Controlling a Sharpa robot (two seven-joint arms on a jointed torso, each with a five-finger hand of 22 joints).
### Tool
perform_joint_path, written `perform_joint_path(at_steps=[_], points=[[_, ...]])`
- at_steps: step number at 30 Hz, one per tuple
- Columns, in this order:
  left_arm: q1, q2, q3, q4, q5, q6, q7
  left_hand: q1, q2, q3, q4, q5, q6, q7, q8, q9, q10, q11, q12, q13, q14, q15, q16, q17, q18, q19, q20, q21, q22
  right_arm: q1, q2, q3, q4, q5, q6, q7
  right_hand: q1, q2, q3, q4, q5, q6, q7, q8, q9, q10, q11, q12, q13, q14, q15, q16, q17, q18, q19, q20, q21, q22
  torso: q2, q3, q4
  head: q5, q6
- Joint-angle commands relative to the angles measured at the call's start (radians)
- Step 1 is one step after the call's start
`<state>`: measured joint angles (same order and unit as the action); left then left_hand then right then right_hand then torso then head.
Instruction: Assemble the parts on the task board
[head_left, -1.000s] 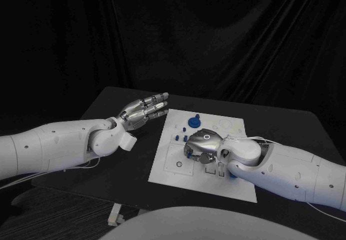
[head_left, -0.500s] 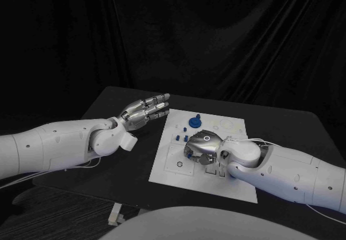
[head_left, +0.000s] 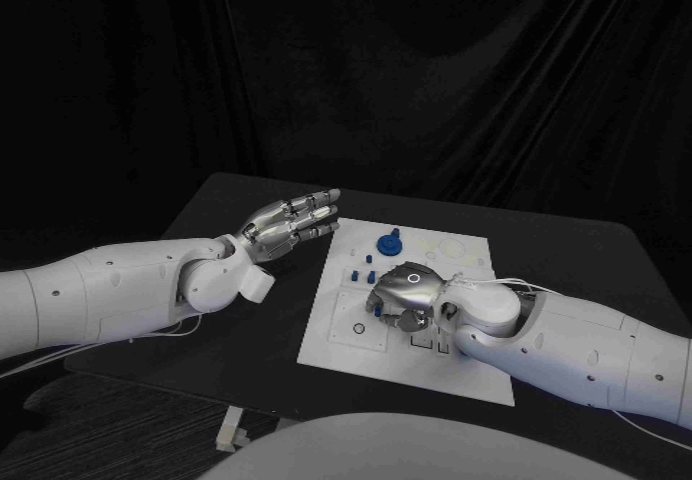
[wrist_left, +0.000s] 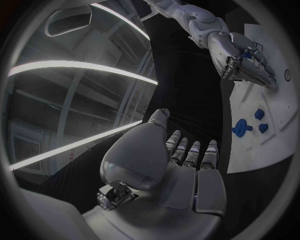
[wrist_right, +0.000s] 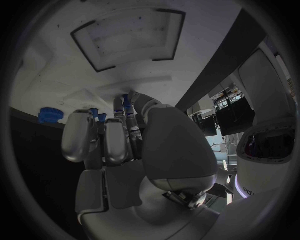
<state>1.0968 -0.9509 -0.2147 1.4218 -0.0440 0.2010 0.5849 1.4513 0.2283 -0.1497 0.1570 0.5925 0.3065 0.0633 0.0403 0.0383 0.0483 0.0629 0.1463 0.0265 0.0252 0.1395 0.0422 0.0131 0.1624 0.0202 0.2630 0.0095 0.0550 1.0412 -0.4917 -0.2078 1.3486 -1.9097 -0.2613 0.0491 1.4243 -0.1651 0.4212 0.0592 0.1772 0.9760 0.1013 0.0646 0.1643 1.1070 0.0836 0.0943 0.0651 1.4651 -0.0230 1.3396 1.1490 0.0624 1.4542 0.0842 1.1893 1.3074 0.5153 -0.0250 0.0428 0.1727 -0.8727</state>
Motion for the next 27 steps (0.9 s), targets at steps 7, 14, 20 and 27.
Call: perform_joint_path(at_steps=[7, 14, 20, 27], points=[[-0.002, -0.001, 0.001, 0.001, 0.001, 0.013, 0.008, -0.001, 0.006, 0.004, 0.000, 0.001, 0.006, 0.000, 0.004, 0.001, -0.003, -0.007, 0.004, 0.001, -0.001, 0.004, 0.005, 0.001, 0.017, -0.002, 0.006, 0.003, -0.001, -0.001, -0.025, 0.000, 0.023, -0.007, 0.011, -0.072, -0.007, -0.007, -0.085, 0.006, -0.036, -0.136, -0.074, 0.000, -0.052, -0.214, 0.012, -0.022, 0.000, -0.011, 0.003, -0.034, -0.051, 0.028, -0.027, -0.001, -0.071, 0.143, 0.000, -0.0001, -0.0002, 0.004, 0.000], [-0.002, -0.006, 0.001, 0.007, 0.001, 0.011, 0.010, -0.002, 0.006, 0.005, 0.000, 0.002, 0.006, 0.000, 0.004, 0.001, -0.003, -0.007, 0.005, 0.001, -0.001, 0.004, 0.006, 0.001, 0.017, -0.002, 0.006, 0.003, -0.001, 0.027, -0.072, 0.001, 0.072, 0.018, -0.099, -0.078, 0.045, -0.068, -0.239, 0.211, -0.114, -0.189, -0.094, 0.004, -0.085, -0.331, 0.007, 0.005, 0.002, -0.013, -0.001, -0.039, -0.061, 0.029, -0.028, -0.002, -0.092, 0.139, -0.001, 0.0002, -0.0004, 0.008, 0.000], [-0.002, -0.011, 0.001, 0.010, 0.001, 0.010, 0.010, -0.001, 0.006, 0.005, -0.001, 0.003, 0.007, 0.000, 0.004, 0.001, -0.003, -0.006, 0.005, 0.001, -0.001, 0.004, 0.006, 0.001, 0.017, -0.001, 0.006, 0.004, -0.001, 0.115, -0.143, 0.001, 0.129, 0.060, -0.196, -0.095, 0.031, -0.087, -0.261, 0.237, -0.118, -0.182, -0.087, 0.006, -0.089, -0.349, 0.013, 0.017, 0.002, -0.012, 0.002, -0.036, -0.058, 0.029, -0.026, -0.001, -0.091, 0.140, -0.001, 0.0004, -0.0004, 0.004, 0.000], [-0.002, -0.012, 0.001, 0.011, 0.001, 0.010, 0.011, -0.001, 0.006, 0.005, -0.001, 0.003, 0.007, 0.000, 0.004, 0.001, -0.003, -0.005, 0.005, 0.001, -0.001, 0.004, 0.006, 0.001, 0.017, -0.001, 0.006, 0.004, 0.001, 0.221, -0.215, 0.001, 0.167, 0.174, -0.105, -0.123, -0.027, -0.093, -0.273, 0.238, -0.126, -0.138, -0.043, 0.024, -0.085, -0.329, 0.015, 0.048, 0.005, -0.004, 0.003, -0.026, -0.043, 0.027, -0.019, -0.001, -0.080, 0.143, -0.002, 0.0002, 0.0005, -0.003, 0.000]])
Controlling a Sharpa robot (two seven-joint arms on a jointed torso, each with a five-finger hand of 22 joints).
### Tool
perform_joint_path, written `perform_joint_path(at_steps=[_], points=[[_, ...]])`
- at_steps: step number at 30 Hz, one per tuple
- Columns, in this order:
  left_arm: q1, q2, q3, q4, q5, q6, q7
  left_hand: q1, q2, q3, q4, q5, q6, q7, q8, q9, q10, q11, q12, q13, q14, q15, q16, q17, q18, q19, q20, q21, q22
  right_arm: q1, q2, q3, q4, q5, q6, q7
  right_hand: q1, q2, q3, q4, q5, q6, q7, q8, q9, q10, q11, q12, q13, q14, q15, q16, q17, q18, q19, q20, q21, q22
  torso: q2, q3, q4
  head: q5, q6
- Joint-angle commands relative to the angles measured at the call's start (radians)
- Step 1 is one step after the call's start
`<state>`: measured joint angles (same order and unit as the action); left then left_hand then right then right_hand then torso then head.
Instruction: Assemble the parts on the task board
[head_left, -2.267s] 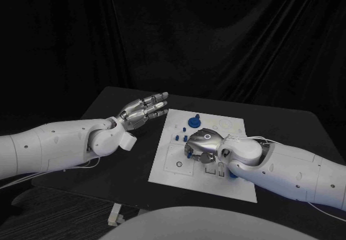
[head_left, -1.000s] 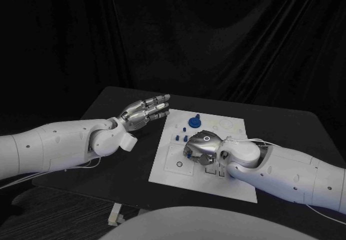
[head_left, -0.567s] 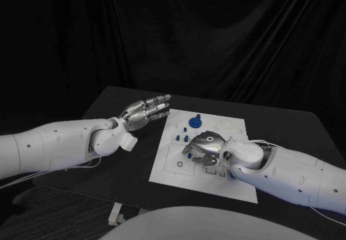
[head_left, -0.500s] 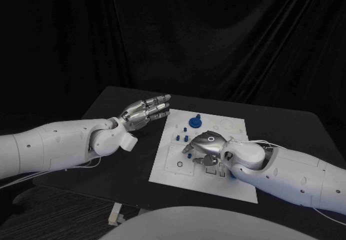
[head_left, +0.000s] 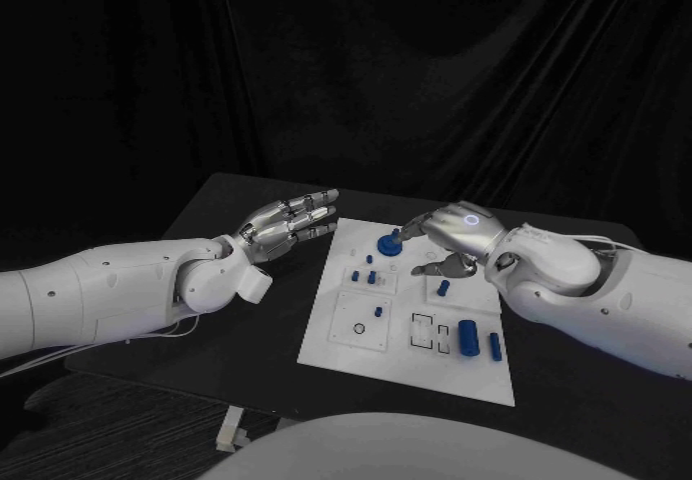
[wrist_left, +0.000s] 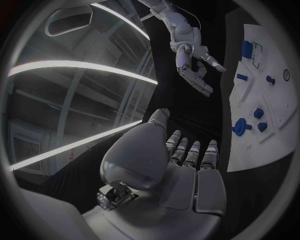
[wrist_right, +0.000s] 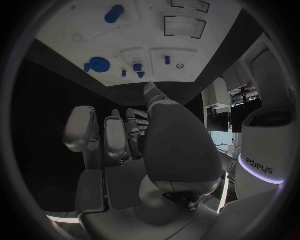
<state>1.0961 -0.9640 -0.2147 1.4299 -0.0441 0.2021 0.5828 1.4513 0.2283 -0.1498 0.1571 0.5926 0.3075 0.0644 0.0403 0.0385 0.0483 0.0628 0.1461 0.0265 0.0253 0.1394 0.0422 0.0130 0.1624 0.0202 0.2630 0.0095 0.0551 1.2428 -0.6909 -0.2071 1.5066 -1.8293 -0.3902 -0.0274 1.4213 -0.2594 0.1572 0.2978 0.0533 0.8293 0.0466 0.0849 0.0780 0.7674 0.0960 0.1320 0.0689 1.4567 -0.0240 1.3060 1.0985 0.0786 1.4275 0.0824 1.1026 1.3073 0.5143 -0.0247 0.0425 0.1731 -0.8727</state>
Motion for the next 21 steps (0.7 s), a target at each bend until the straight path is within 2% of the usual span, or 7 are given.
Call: perform_joint_path(at_steps=[1, 5, 6, 9, 14, 17, 21], points=[[-0.001, 0.002, 0.001, 0.003, 0.001, 0.009, 0.013, -0.001, 0.006, 0.005, -0.001, 0.003, 0.006, -0.001, 0.004, 0.001, -0.003, -0.005, 0.005, 0.001, -0.001, 0.004, 0.006, 0.001, 0.017, -0.001, 0.006, 0.004, 0.001, 0.028, -0.023, 0.000, 0.012, 0.106, 0.045, -0.048, -0.065, -0.006, -0.033, 0.001, -0.002, 0.009, 0.012, 0.002, 0.000, 0.013, 0.003, 0.016, 0.001, 0.013, 0.003, 0.018, 0.022, 0.008, 0.015, 0.000, 0.023, 0.147, -0.001, -0.0001, 0.0008, -0.006, 0.000], [-0.001, 0.003, 0.001, 0.003, 0.001, 0.009, 0.013, -0.001, 0.006, 0.006, -0.002, 0.004, 0.006, -0.001, 0.004, 0.001, -0.003, -0.004, 0.006, 0.001, 0.000, 0.004, 0.006, 0.001, 0.017, 0.000, 0.007, 0.004, 0.002, 0.049, -0.048, 0.000, 0.010, 0.135, 0.140, -0.046, -0.085, -0.007, -0.077, 0.001, 0.002, 0.005, 0.008, -0.004, -0.003, 0.010, 0.001, 0.021, -0.001, 0.020, 0.001, 0.023, 0.029, 0.008, 0.022, -0.002, 0.029, 0.149, -0.001, -0.0005, 0.0006, -0.012, 0.000], [-0.001, 0.003, 0.001, 0.004, 0.001, 0.009, 0.013, -0.001, 0.006, 0.006, -0.002, 0.004, 0.006, -0.001, 0.004, 0.001, -0.003, -0.004, 0.006, 0.001, 0.000, 0.004, 0.006, 0.001, 0.017, 0.000, 0.007, 0.004, 0.002, 0.052, -0.054, 0.000, 0.007, 0.141, 0.175, -0.050, -0.091, -0.018, -0.135, 0.003, 0.002, -0.012, -0.010, -0.015, -0.008, -0.006, -0.005, 0.017, -0.004, 0.025, -0.003, 0.026, 0.033, 0.007, 0.027, -0.005, 0.033, 0.149, -0.001, -0.0006, 0.0006, -0.014, 0.000], [-0.001, 0.003, 0.001, 0.004, 0.001, 0.008, 0.013, -0.001, 0.006, 0.006, -0.002, 0.004, 0.006, -0.001, 0.004, 0.001, -0.003, -0.004, 0.006, 0.001, 0.000, 0.004, 0.006, 0.001, 0.017, 0.000, 0.007, 0.004, 0.002, 0.052, -0.063, 0.000, 0.000, 0.149, 0.237, -0.056, -0.093, -0.029, -0.146, 0.003, 0.001, -0.141, -0.046, -0.031, -0.022, -0.024, -0.005, 0.010, -0.005, 0.026, -0.005, 0.021, 0.026, 0.008, 0.028, -0.008, 0.030, 0.148, 0.001, -0.0006, 0.0006, -0.016, 0.000], [-0.001, 0.004, 0.001, 0.004, 0.001, 0.008, 0.013, -0.001, 0.006, 0.006, -0.002, 0.004, 0.006, -0.001, 0.004, 0.001, -0.003, -0.004, 0.006, 0.001, 0.000, 0.004, 0.006, 0.001, 0.017, 0.000, 0.007, 0.004, 0.002, 0.038, -0.067, 0.000, -0.017, 0.154, 0.295, -0.057, -0.079, -0.021, -0.138, 0.002, 0.001, -0.147, -0.092, -0.026, -0.019, -0.009, -0.004, 0.017, -0.002, 0.028, -0.006, 0.017, 0.019, 0.007, 0.033, -0.010, 0.034, 0.149, 0.001, -0.0008, 0.0001, -0.022, 0.000], [-0.001, 0.005, 0.001, 0.005, 0.001, 0.009, 0.014, -0.001, 0.006, 0.006, -0.002, 0.004, 0.006, -0.001, 0.004, 0.001, -0.003, -0.004, 0.006, 0.001, 0.000, 0.004, 0.006, 0.001, 0.017, 0.000, 0.007, 0.004, 0.002, 0.026, -0.064, 0.000, -0.029, 0.155, 0.312, -0.054, -0.064, -0.009, -0.125, 0.001, 0.002, -0.119, -0.092, -0.021, -0.016, 0.016, 0.000, 0.028, 0.000, 0.031, -0.004, 0.016, 0.018, 0.006, 0.036, -0.009, 0.037, 0.149, 0.001, -0.0009, -0.0002, -0.024, 0.000], [-0.001, 0.006, 0.001, 0.005, 0.001, 0.009, 0.014, -0.001, 0.006, 0.006, -0.002, 0.004, 0.006, -0.001, 0.004, 0.001, -0.003, -0.004, 0.006, 0.001, 0.000, 0.004, 0.006, 0.001, 0.017, 0.000, 0.007, 0.004, 0.002, 0.007, -0.058, 0.000, -0.046, 0.156, 0.325, -0.049, -0.044, 0.007, -0.110, 0.000, 0.004, -0.079, -0.062, -0.016, -0.013, 0.049, 0.007, 0.039, -0.001, 0.033, 0.001, 0.013, 0.013, 0.005, 0.039, -0.006, 0.038, 0.149, 0.002, -0.0005, -0.0008, -0.024, 0.000]])
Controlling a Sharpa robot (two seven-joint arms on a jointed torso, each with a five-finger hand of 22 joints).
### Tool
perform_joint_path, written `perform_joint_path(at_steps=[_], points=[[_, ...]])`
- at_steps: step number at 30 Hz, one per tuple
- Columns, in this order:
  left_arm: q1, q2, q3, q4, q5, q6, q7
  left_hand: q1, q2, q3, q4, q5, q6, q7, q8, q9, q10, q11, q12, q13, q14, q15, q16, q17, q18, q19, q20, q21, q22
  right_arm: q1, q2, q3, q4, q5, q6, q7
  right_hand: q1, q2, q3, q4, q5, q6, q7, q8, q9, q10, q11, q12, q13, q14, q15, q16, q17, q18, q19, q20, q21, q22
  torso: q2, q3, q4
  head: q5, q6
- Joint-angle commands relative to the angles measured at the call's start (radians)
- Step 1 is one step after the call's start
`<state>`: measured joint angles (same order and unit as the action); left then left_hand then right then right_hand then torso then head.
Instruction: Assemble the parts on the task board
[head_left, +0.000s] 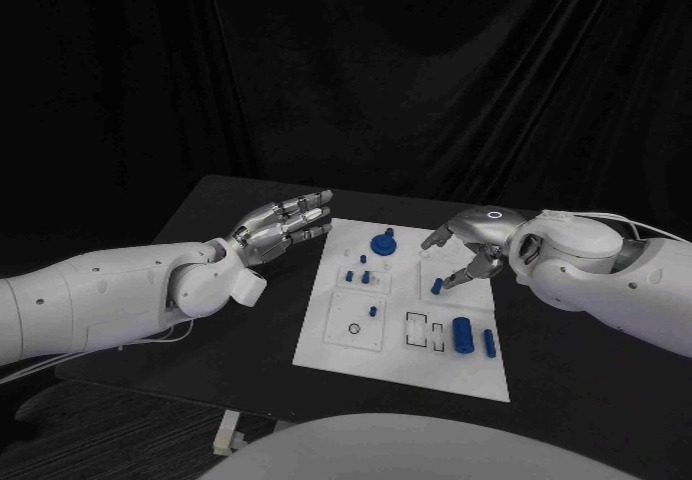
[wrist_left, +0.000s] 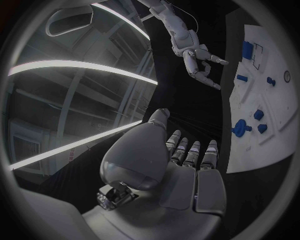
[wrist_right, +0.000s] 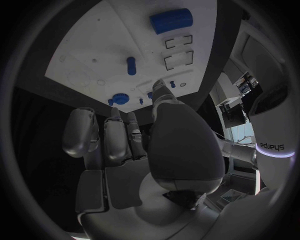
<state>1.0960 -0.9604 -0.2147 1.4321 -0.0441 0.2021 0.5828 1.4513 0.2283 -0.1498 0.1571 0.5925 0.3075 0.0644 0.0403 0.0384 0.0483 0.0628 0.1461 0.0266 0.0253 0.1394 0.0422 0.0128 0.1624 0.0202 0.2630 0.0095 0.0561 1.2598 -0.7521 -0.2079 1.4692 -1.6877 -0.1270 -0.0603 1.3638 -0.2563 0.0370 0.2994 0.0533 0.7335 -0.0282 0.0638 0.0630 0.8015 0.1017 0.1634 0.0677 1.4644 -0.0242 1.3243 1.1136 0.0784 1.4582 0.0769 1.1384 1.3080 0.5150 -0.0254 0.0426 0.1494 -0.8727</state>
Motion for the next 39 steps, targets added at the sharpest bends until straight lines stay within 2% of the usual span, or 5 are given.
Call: perform_joint_path(at_steps=[1, 6, 8, 16, 39], points=[[-0.001, 0.002, 0.001, 0.003, 0.001, 0.009, 0.014, -0.001, 0.006, 0.006, -0.002, 0.004, 0.006, -0.001, 0.004, 0.001, -0.003, -0.004, 0.006, 0.001, 0.000, 0.004, 0.006, 0.002, 0.017, 0.000, 0.007, 0.004, 0.001, -0.015, 0.006, 0.000, -0.014, 0.015, 0.065, -0.015, 0.017, 0.008, 0.014, -0.002, 0.005, 0.045, 0.020, 0.008, 0.004, 0.022, 0.002, 0.009, -0.001, 0.026, 0.002, -0.005, -0.002, 0.005, 0.009, 0.001, 0.002, 0.148, 0.002, 0.0004, -0.0006, -0.001, 0.000], [-0.001, 0.002, 0.001, 0.002, 0.001, 0.009, 0.015, -0.001, 0.005, 0.006, -0.003, 0.005, 0.007, -0.001, 0.004, 0.001, -0.002, -0.004, 0.006, 0.001, 0.000, 0.004, 0.007, 0.002, 0.017, 0.000, 0.007, 0.004, 0.001, -0.031, 0.016, 0.000, -0.034, 0.015, 0.064, -0.007, 0.038, 0.027, 0.032, -0.004, 0.021, 0.095, 0.048, 0.017, 0.009, 0.039, 0.005, 0.010, -0.003, 0.028, 0.006, -0.005, -0.002, 0.005, 0.011, 0.005, 0.002, 0.149, 0.001, 0.0006, -0.0006, -0.001, 0.000], [-0.001, 0.002, 0.001, 0.002, 0.001, 0.010, 0.015, -0.001, 0.005, 0.006, -0.003, 0.005, 0.007, -0.001, 0.004, 0.001, -0.002, -0.004, 0.006, 0.001, 0.000, 0.004, 0.007, 0.002, 0.017, 0.000, 0.007, 0.004, 0.001, -0.038, 0.022, 0.000, -0.044, 0.015, 0.057, -0.004, 0.063, 0.049, 0.051, -0.007, 0.066, 0.106, 0.061, 0.018, 0.009, 0.051, 0.004, 0.012, -0.003, 0.028, 0.006, -0.005, -0.003, 0.005, 0.012, 0.006, 0.001, 0.149, 0.001, 0.0006, 0.0003, -0.003, 0.000], [-0.001, 0.005, 0.001, 0.001, 0.001, 0.014, 0.014, -0.001, 0.005, 0.006, -0.003, 0.005, 0.007, -0.001, 0.004, 0.001, -0.002, -0.004, 0.006, 0.001, 0.000, 0.004, 0.007, 0.002, 0.017, 0.000, 0.007, 0.004, 0.001, -0.070, 0.056, 0.000, -0.099, 0.015, 0.034, 0.012, 0.129, 0.094, 0.087, -0.037, 0.171, 0.134, 0.065, 0.017, 0.009, 0.074, 0.003, 0.010, -0.003, 0.026, 0.006, -0.008, -0.012, 0.006, 0.011, 0.006, -0.006, 0.148, 0.001, 0.0003, 0.0006, 0.000, 0.000], [-0.001, 0.004, 0.001, -0.003, 0.001, 0.019, 0.007, -0.001, 0.008, 0.011, -0.007, 0.009, 0.014, 0.008, 0.006, 0.002, -0.001, -0.002, 0.011, 0.002, 0.000, 0.005, 0.008, 0.002, 0.017, 0.000, 0.009, 0.004, -0.001, -0.125, 0.091, 0.000, -0.164, -0.032, -0.061, 0.067, 0.143, 0.136, 0.118, -0.092, 0.147, 0.293, 0.109, 0.056, 0.035, 0.230, -0.018, 0.030, -0.003, 0.024, 0.012, -0.010, -0.020, 0.007, 0.010, 0.012, -0.013, 0.148, 0.001, 0.0007, 0.0010, 0.003, 0.000]])
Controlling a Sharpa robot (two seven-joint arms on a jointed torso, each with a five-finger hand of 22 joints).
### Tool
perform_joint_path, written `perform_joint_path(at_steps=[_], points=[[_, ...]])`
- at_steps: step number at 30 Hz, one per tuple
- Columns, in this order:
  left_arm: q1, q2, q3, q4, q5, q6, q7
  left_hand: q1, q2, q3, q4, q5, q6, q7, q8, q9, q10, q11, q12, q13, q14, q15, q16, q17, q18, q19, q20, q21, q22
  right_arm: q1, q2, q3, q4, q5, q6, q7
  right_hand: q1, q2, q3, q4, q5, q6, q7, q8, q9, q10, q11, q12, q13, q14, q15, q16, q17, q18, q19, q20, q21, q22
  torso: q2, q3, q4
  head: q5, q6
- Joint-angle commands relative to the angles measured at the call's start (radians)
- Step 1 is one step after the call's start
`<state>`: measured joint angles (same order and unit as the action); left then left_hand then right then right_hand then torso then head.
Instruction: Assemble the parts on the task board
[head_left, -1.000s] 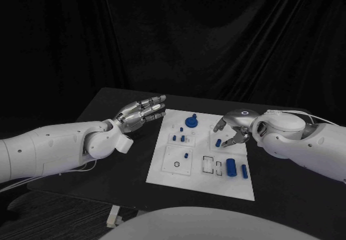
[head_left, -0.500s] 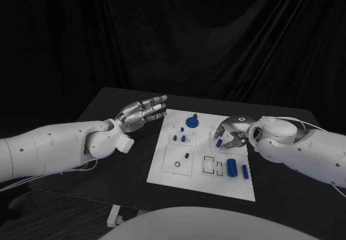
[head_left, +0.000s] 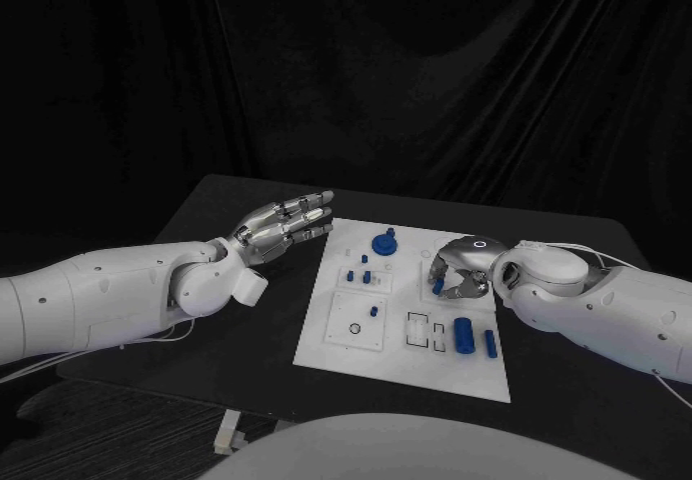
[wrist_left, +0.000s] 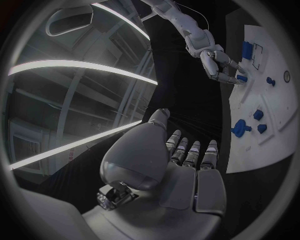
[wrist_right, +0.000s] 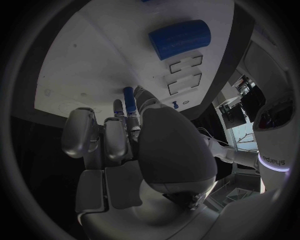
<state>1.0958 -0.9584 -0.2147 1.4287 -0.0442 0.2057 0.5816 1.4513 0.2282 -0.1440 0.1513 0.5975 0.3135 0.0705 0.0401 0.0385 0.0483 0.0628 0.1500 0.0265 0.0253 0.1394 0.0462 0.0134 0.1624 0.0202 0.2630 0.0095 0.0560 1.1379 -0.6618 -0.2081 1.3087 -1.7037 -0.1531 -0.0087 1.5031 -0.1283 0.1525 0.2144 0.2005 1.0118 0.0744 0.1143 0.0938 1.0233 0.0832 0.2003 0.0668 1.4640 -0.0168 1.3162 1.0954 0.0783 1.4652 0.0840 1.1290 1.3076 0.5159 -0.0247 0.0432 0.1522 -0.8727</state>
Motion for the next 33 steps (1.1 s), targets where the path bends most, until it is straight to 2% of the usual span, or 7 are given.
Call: perform_joint_path(at_steps=[1, 8, 11, 23, 29, 32, 33], points=[[-0.001, 0.003, 0.001, 0.000, 0.001, 0.016, 0.007, -0.001, 0.008, 0.005, -0.001, 0.004, 0.008, 0.002, 0.006, 0.002, -0.001, -0.002, 0.007, 0.002, 0.000, 0.005, 0.004, 0.001, 0.017, 0.000, 0.009, 0.004, -0.001, -0.005, 0.002, 0.001, -0.005, -0.016, -0.039, 0.016, 0.008, 0.010, 0.008, -0.011, 0.002, 0.025, 0.013, 0.008, 0.007, 0.011, 0.000, -0.011, -0.003, 0.024, 0.003, -0.002, -0.003, 0.008, 0.003, 0.004, -0.005, 0.149, -0.001, 0.0000, 0.0000, 0.000, 0.000], [-0.002, 0.005, 0.001, -0.001, 0.001, 0.018, 0.004, -0.001, 0.008, 0.007, -0.002, 0.004, 0.014, 0.007, 0.008, 0.002, -0.001, -0.002, 0.009, 0.002, -0.001, 0.005, 0.004, 0.001, 0.017, 0.000, 0.009, 0.004, -0.001, -0.012, 0.007, 0.001, -0.015, -0.016, -0.082, 0.027, 0.027, 0.019, 0.037, -0.022, 0.012, 0.055, 0.016, 0.013, 0.020, 0.054, -0.007, -0.018, -0.002, 0.022, 0.000, -0.004, -0.007, 0.008, 0.000, 0.002, -0.008, 0.148, -0.001, -0.0001, -0.0009, 0.000, 0.000], [-0.002, 0.005, 0.001, -0.002, 0.001, 0.018, 0.002, -0.001, 0.009, 0.007, -0.003, 0.005, 0.017, 0.008, 0.008, 0.003, 0.000, -0.001, 0.009, 0.002, -0.001, 0.004, 0.004, 0.001, 0.017, 0.000, 0.009, 0.004, -0.001, -0.014, 0.008, 0.001, -0.018, -0.016, -0.093, 0.030, 0.037, 0.022, 0.054, -0.027, 0.014, 0.077, 0.028, 0.020, 0.029, 0.077, -0.014, -0.024, -0.003, 0.021, -0.004, -0.006, -0.010, 0.008, -0.001, -0.001, -0.009, 0.148, 0.000, -0.0002, -0.0005, 0.001, 0.000], [-0.003, 0.004, 0.001, -0.002, 0.001, 0.019, -0.002, 0.001, 0.011, 0.012, -0.007, 0.009, 0.027, 0.013, 0.011, 0.004, 0.001, 0.004, 0.013, 0.002, -0.001, 0.002, 0.005, 0.001, 0.017, 0.000, 0.009, 0.004, -0.001, -0.012, -0.013, 0.001, 0.009, -0.016, -0.139, 0.031, 0.069, 0.023, 0.109, -0.056, 0.047, 0.102, 0.046, 0.026, 0.047, 0.137, -0.018, -0.039, -0.002, 0.020, -0.002, -0.004, -0.006, 0.007, -0.003, -0.003, -0.012, 0.148, 0.000, -0.0001, -0.0006, 0.011, 0.000], [-0.003, 0.006, 0.001, -0.003, 0.001, 0.017, -0.005, 0.002, 0.011, 0.013, -0.008, 0.011, 0.029, 0.014, 0.012, 0.004, 0.002, 0.004, 0.014, 0.003, -0.001, 0.002, 0.006, 0.001, 0.017, 0.000, 0.009, 0.004, -0.001, 0.023, -0.039, 0.001, 0.066, -0.016, -0.184, 0.028, 0.076, 0.022, 0.124, -0.065, 0.047, 0.110, 0.049, 0.027, 0.052, 0.154, -0.019, -0.043, -0.002, 0.022, -0.002, 0.001, 0.001, 0.007, -0.003, -0.002, -0.008, 0.150, 0.000, -0.0002, -0.0008, 0.013, 0.000], [-0.003, 0.007, 0.001, -0.003, 0.001, 0.017, -0.007, 0.003, 0.011, 0.014, -0.010, 0.013, 0.032, 0.013, 0.012, 0.004, 0.002, 0.004, 0.015, 0.003, 0.000, 0.002, 0.007, 0.001, 0.017, 0.000, 0.009, 0.004, -0.001, 0.048, -0.052, 0.001, 0.099, -0.016, -0.186, 0.015, 0.081, 0.018, 0.163, -0.075, -0.023, 0.109, 0.051, 0.021, 0.055, 0.167, -0.018, -0.058, -0.004, 0.022, -0.002, 0.004, 0.007, 0.006, -0.003, -0.002, -0.002, 0.151, -0.001, -0.0001, -0.0009, 0.013, 0.000], [-0.003, 0.007, 0.001, -0.004, 0.001, 0.017, -0.007, 0.003, 0.011, 0.014, -0.010, 0.013, 0.032, 0.013, 0.012, 0.004, 0.002, 0.004, 0.015, 0.003, 0.000, 0.002, 0.007, 0.001, 0.017, 0.000, 0.009, 0.004, -0.001, 0.059, -0.058, 0.001, 0.114, -0.016, -0.182, 0.007, 0.080, 0.016, 0.166, -0.075, -0.024, 0.109, 0.051, 0.020, 0.055, 0.168, -0.018, -0.060, -0.004, 0.023, -0.002, 0.005, 0.008, 0.006, -0.003, -0.002, -0.003, 0.151, -0.001, -0.0001, -0.0008, 0.014, 0.000]])
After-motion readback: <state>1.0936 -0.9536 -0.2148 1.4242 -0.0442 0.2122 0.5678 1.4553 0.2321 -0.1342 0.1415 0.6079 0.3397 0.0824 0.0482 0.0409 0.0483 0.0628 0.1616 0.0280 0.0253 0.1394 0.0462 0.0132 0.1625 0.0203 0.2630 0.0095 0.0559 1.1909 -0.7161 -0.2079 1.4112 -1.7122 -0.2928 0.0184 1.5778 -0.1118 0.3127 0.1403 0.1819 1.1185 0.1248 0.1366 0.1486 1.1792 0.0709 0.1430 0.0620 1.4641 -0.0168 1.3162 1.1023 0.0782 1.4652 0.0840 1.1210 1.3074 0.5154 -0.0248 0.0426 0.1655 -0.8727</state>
